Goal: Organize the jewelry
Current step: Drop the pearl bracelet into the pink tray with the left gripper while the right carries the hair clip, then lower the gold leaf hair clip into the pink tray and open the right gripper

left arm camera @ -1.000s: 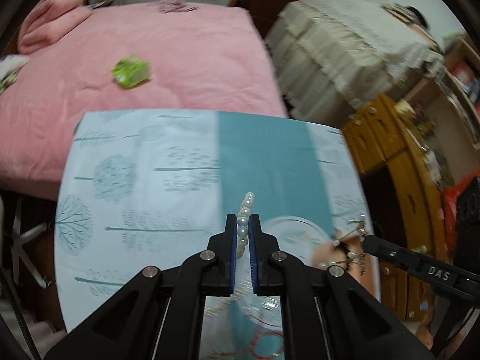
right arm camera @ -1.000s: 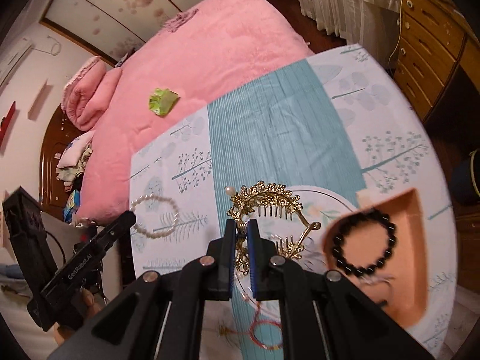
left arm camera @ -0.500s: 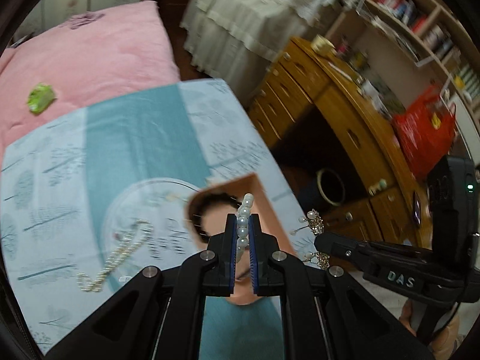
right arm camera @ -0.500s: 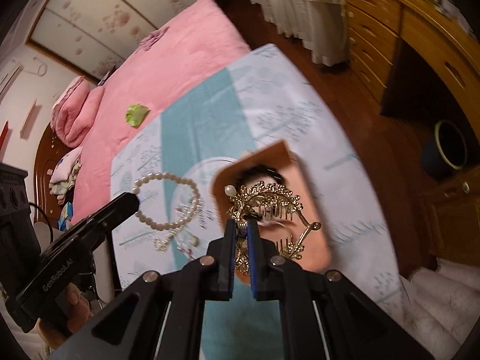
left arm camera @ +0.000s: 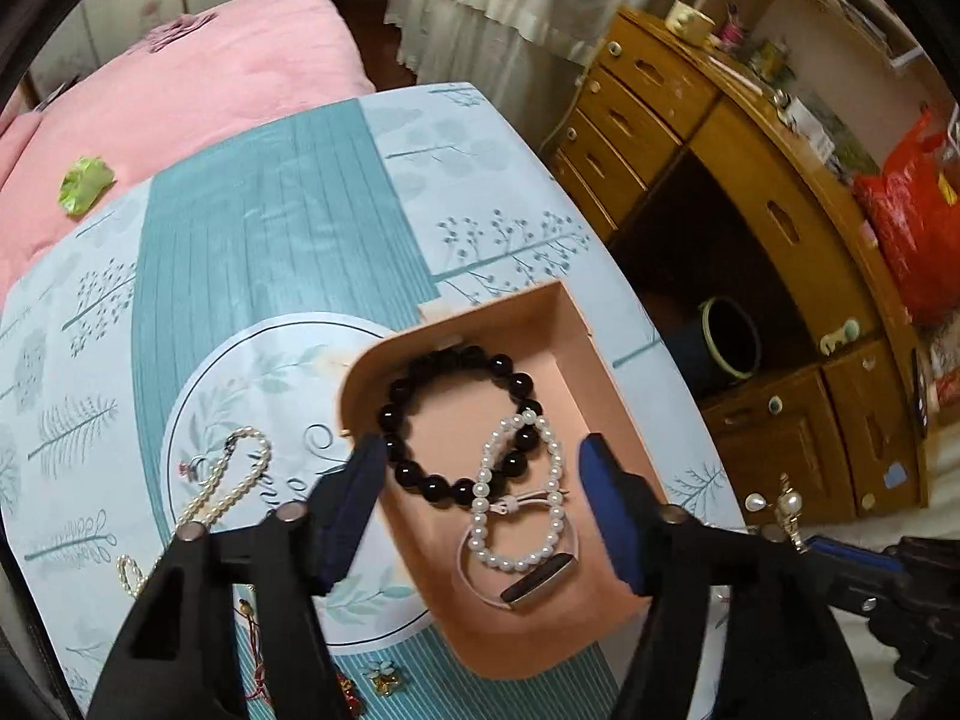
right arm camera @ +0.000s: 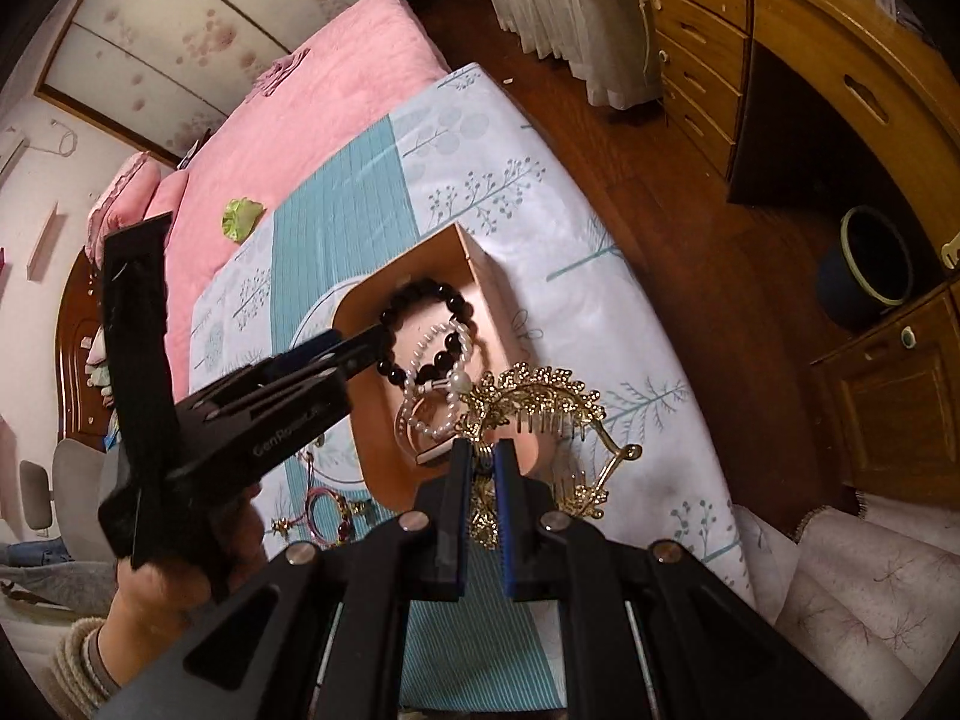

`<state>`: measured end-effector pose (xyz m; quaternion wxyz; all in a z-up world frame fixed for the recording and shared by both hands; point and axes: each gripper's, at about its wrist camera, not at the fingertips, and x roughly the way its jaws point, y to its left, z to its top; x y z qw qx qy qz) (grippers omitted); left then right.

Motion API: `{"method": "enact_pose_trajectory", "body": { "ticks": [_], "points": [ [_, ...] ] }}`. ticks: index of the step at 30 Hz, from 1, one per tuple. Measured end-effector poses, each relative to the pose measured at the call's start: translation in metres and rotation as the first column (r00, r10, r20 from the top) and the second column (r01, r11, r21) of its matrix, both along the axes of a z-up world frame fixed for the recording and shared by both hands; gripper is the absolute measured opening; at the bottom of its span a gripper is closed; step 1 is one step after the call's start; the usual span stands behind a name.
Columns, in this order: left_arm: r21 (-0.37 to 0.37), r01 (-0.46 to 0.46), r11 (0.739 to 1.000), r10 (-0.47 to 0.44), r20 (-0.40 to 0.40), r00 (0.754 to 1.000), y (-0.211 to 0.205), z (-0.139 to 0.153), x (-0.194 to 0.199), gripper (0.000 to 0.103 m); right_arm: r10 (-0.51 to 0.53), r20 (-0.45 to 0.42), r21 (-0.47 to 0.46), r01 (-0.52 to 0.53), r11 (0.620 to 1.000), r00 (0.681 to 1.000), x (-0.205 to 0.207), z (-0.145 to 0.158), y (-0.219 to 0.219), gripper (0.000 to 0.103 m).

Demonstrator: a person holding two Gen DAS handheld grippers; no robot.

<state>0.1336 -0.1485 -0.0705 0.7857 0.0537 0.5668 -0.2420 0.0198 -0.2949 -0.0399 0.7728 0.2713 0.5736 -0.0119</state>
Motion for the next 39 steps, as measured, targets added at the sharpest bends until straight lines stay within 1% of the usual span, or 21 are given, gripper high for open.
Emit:
{"method": "enact_pose_trajectory", "body": {
  "ticks": [4,7,11,16,21,25,29,36,38,39],
  "points": [
    [-0.024,-0.045,0.999,0.045,-0.003,0.999,0.019,0.009,0.003,0.068,0.031,0.001,0.014,-0.031,0.999,1.000,0.007,-0.003,0.007,0.007],
    [-0.031,-0.075,0.997,0.076,0.009,0.997,0.035,0.017,0.002,0.068,0.047,0.001,0.022,-0.047,0.999,0.999,0.014,-0.005,0.012,0.007],
    [-0.023,-0.099,0.995,0.099,0.033,0.994,0.056,0.026,-0.003,0.069,0.073,-0.001,0.026,-0.073,0.997,0.997,0.027,-0.007,0.023,0.007],
    [-0.007,-0.133,0.991,0.134,0.052,0.990,0.089,0.030,-0.011,0.070,0.088,-0.003,0.028,-0.088,0.996,0.996,0.049,-0.011,0.035,0.007],
    [0.000,-0.161,0.987,0.160,0.043,0.986,0.111,0.028,-0.013,0.070,0.076,-0.026,0.038,-0.075,0.996,0.997,0.079,-0.021,0.042,0.007],
    [0.006,-0.176,0.984,0.176,0.033,0.984,0.126,0.023,-0.013,0.070,0.041,-0.028,0.098,-0.038,0.994,0.999,0.101,-0.026,0.045,0.007],
    [0.011,-0.190,0.982,0.189,0.028,0.982,0.139,0.019,-0.012,0.070,0.031,-0.045,0.126,-0.025,0.992,0.998,0.118,-0.035,0.053,0.007],
    [0.021,-0.219,0.976,0.218,0.022,0.976,0.161,0.014,-0.009,0.070,0.061,-0.114,0.059,-0.054,0.997,0.992,0.138,-0.064,0.075,0.007],
    [0.031,-0.226,0.974,0.226,0.015,0.974,0.166,0.012,-0.008,0.073,0.075,-0.133,0.036,-0.071,0.997,0.988,0.140,-0.069,0.081,0.008],
    [0.036,-0.234,0.972,0.234,0.011,0.972,0.169,0.010,-0.007,0.079,0.081,-0.138,0.008,-0.081,0.997,0.987,0.141,-0.069,0.084,0.008]
  ]
}}
